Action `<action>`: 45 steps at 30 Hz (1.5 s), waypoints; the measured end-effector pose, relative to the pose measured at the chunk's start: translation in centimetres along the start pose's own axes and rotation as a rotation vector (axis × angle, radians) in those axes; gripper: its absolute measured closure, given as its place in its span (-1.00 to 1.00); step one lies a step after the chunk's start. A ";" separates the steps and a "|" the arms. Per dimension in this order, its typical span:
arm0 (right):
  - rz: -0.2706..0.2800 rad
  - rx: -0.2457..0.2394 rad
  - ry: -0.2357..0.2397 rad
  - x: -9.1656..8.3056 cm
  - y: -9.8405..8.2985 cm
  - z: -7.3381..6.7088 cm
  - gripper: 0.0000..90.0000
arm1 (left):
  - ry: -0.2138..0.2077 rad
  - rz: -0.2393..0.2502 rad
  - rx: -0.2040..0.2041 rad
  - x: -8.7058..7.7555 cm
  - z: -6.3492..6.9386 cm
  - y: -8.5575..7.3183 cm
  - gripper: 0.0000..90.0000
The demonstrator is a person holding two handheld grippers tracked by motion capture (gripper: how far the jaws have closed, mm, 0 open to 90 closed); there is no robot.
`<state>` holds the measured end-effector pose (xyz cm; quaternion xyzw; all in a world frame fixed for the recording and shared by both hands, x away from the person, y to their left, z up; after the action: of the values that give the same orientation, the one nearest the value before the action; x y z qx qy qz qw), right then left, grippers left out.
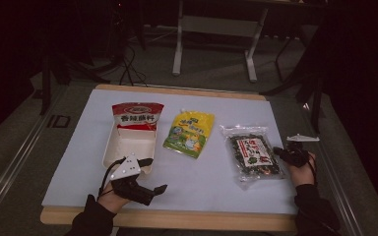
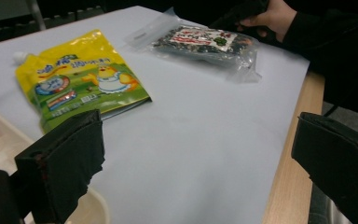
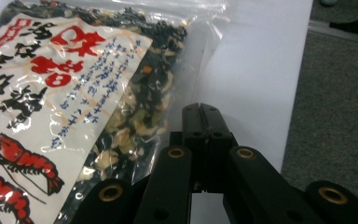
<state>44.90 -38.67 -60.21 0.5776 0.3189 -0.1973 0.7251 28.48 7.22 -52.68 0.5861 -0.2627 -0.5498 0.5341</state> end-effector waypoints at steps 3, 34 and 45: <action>0.000 -0.003 0.009 -0.2 -0.1 -0.4 1.00 | -0.001 -0.002 -0.001 0.1 0.0 0.1 -0.91; -0.010 -0.128 0.116 -2.8 -0.9 -6.9 1.00 | 0.016 0.014 -0.024 1.4 0.3 0.9 -0.92; 0.095 -0.121 0.128 -5.4 0.8 -7.0 0.76 | -0.021 -0.041 -0.077 3.6 0.5 1.2 -0.86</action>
<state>39.91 -32.17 -56.85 0.5586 0.3484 -0.1058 0.7452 29.26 3.44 -52.76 0.5646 -0.2348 -0.5763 0.5422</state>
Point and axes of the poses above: each handheld gripper's, and its own axes: x roughly forward along the jaws, y roughly out of its top, z roughly to its right, the point moved 8 cm from there along x, roughly forward along the jaws, and after that the axes turned 14 degrees about -y, right-handed, at the moved point
